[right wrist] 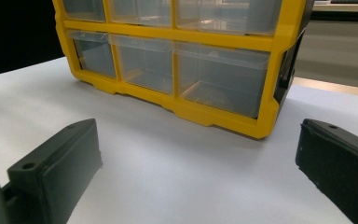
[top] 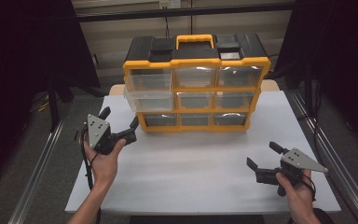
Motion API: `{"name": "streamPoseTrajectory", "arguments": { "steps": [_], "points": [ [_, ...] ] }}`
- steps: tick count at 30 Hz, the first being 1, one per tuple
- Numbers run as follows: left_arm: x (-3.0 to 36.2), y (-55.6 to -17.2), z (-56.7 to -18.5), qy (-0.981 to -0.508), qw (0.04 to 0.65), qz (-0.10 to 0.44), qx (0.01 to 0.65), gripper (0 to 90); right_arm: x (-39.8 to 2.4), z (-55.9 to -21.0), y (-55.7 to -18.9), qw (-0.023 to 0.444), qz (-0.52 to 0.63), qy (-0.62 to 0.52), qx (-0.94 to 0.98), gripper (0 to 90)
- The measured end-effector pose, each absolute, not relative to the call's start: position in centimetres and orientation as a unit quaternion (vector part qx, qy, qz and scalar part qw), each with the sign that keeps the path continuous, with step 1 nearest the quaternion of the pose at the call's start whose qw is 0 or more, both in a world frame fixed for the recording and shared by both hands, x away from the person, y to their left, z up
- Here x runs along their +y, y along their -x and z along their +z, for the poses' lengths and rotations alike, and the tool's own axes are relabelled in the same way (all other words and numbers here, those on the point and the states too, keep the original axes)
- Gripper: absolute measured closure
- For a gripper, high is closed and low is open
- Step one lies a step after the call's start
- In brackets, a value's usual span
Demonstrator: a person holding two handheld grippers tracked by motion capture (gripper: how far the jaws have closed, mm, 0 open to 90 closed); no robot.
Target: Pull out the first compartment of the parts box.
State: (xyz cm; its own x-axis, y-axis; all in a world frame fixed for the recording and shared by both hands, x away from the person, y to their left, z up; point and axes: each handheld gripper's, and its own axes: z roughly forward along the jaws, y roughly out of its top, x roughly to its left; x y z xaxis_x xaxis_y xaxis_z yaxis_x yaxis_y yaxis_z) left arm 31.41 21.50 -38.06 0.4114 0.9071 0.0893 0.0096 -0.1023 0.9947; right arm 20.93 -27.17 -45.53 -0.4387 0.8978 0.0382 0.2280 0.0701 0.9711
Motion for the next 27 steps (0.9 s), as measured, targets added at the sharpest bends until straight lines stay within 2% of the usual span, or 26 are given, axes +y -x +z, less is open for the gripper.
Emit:
{"name": "streamPoseTrajectory", "arguments": {
  "steps": [10,27],
  "points": [
    [22.5,-30.9,-42.7,-0.636,0.560,0.342,0.406,5.4,-27.2,-45.5,-20.9,0.316,0.532,-0.426,0.660,0.0],
    [23.3,-27.4,-44.7,-0.671,0.551,0.312,0.386,3.2,-27.2,-45.5,-20.8,0.316,0.534,-0.424,0.661,0.0]
  ]
}}
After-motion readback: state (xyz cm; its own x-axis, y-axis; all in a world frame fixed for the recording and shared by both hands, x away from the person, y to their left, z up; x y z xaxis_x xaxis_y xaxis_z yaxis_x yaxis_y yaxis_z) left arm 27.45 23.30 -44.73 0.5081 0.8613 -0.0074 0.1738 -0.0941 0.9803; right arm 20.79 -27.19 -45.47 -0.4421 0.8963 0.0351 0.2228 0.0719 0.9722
